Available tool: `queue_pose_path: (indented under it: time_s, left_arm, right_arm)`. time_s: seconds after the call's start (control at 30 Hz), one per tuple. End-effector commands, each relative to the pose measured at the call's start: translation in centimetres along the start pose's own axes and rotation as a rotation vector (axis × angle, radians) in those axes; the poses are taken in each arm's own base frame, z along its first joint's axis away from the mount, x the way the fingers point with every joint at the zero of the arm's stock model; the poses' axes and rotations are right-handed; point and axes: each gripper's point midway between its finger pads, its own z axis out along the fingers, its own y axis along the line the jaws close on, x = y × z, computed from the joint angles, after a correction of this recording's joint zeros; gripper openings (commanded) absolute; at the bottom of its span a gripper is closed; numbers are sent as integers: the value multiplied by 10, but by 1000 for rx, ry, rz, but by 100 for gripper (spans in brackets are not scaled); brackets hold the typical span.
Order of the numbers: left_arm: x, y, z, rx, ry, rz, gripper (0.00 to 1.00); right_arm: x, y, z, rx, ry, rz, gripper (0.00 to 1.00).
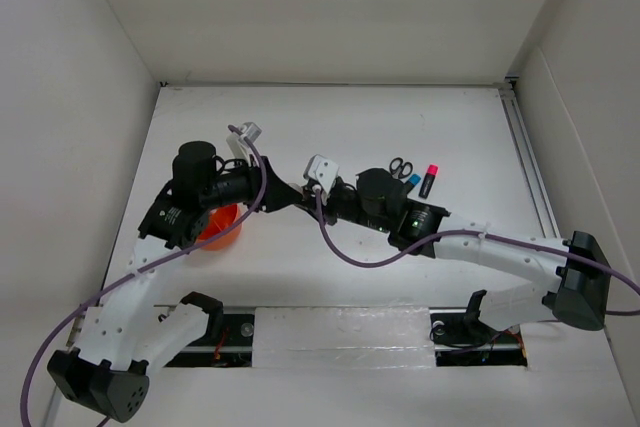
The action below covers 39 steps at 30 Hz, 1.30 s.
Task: Sort the stationery into containers
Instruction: Pick up the stapler from the center of the board.
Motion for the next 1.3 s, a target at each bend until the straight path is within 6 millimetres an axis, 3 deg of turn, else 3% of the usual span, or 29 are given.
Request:
queue_pose_path:
  time_s: [0.0, 0.13, 0.2, 0.3, 0.43, 0.5, 0.57, 0.6, 0.63, 0.73, 0.77, 0.83, 0.97, 1.07, 1.1, 1.13, 1.17, 1.27]
  left_arm:
    - [23, -33, -6, 153, 109, -78, 39]
    - [22, -32, -5, 135, 102, -109, 34]
    - [17, -29, -5, 114, 81, -103, 23]
    - [17, -25, -4, 89, 74, -110, 19]
    - [12, -16, -2, 39, 44, -109, 2]
    - [9, -11, -1, 9, 26, -109, 0]
    - [-2, -5, -2, -45, -29, -95, 0]
    - [-7, -6, -7, -64, -59, -84, 0]
    - [-10, -4, -11, -94, -78, -84, 0]
    - [-23, -1, -25, -179, -147, -67, 0]
    - [-29, 7, -29, -233, -174, -56, 0]
    - [-37, 11, -36, -293, -207, -45, 0]
    - [-36, 46, -59, -531, -247, -82, 0]
    - [-47, 66, -89, -723, -340, -105, 0]
    - [-38, 77, -98, -799, -327, -127, 0]
    - [-44, 86, -117, -900, -384, -117, 0]
    - [-43, 89, -127, -940, -414, -126, 0]
    - [-43, 100, -153, -1063, -473, -125, 0]
  right_arm:
    - [-42, -38, 0, 129, -110, -15, 0]
    - [-43, -38, 2, 129, -110, -15, 0]
    - [-43, -37, 2, 120, -112, -15, 0]
    - [-43, -36, 0, 120, -112, -15, 0]
    - [-47, -31, -2, 104, -125, -17, 0]
    - [-44, -25, -1, 84, -120, -18, 0]
    - [-46, -21, -3, 63, -134, -9, 12]
    - [-44, -20, -2, 63, -134, -9, 25]
    - [-47, -20, -5, 64, -144, 2, 56]
    - [-47, -20, -7, 67, -159, 12, 94]
    - [-50, -20, -10, 69, -168, 12, 98]
    - [-50, -21, -13, 77, -168, 23, 100]
    - [-44, -26, -30, 121, -170, 63, 100]
    - [-30, -27, -41, 144, -153, 88, 100]
    - [-33, -29, -49, 159, -168, 99, 100]
    - [-30, -28, -53, 158, -169, 111, 100]
    - [-21, -26, -55, 156, -156, 111, 100]
    - [-24, -20, -67, 130, -183, 130, 100]
